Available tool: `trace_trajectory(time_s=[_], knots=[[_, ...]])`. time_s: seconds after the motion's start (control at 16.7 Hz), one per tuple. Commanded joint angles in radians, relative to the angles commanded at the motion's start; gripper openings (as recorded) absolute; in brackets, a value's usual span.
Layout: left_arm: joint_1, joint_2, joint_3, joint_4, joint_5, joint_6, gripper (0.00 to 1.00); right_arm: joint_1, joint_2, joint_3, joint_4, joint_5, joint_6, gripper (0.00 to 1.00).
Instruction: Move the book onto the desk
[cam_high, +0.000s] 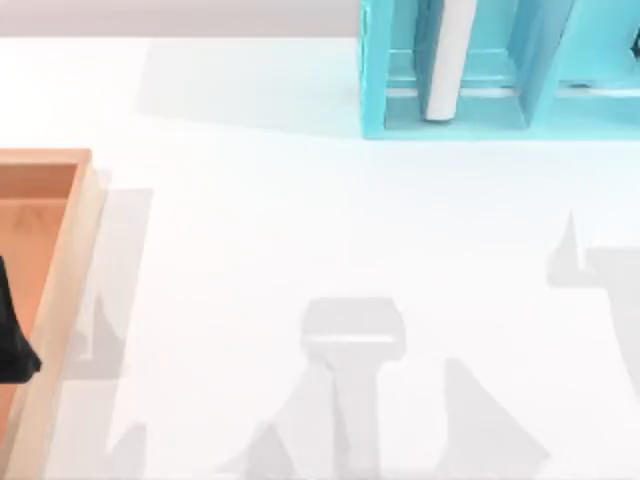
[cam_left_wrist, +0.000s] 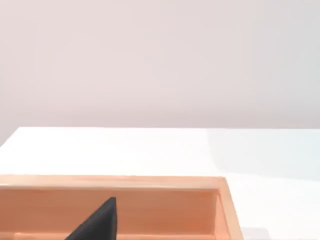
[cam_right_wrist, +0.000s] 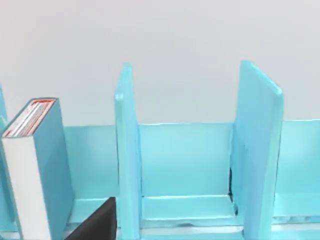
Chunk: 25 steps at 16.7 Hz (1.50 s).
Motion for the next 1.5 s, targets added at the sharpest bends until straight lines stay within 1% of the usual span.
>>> trace_trajectory(time_s=[0.54,0.84,1.08,1.5], knots=[[0.000,0.000,0.000,0.000,0.000,0.000,1.00,0.229,0.991,0.397,0.424,0.240,0.027,1.00],[0.000,0.000,0.000,0.000,0.000,0.000,1.00,0.323,1.395,0.590,0.628,0.342,0.043,1.00],[0.000,0.000,0.000,0.000,0.000,0.000,1.00,0.361,1.552,0.683,0.726,0.385,0.051,1.00],[0.000,0.000,0.000,0.000,0.000,0.000,1.00,0.359,1.566,0.692,0.733,0.386,0.052,1.00]])
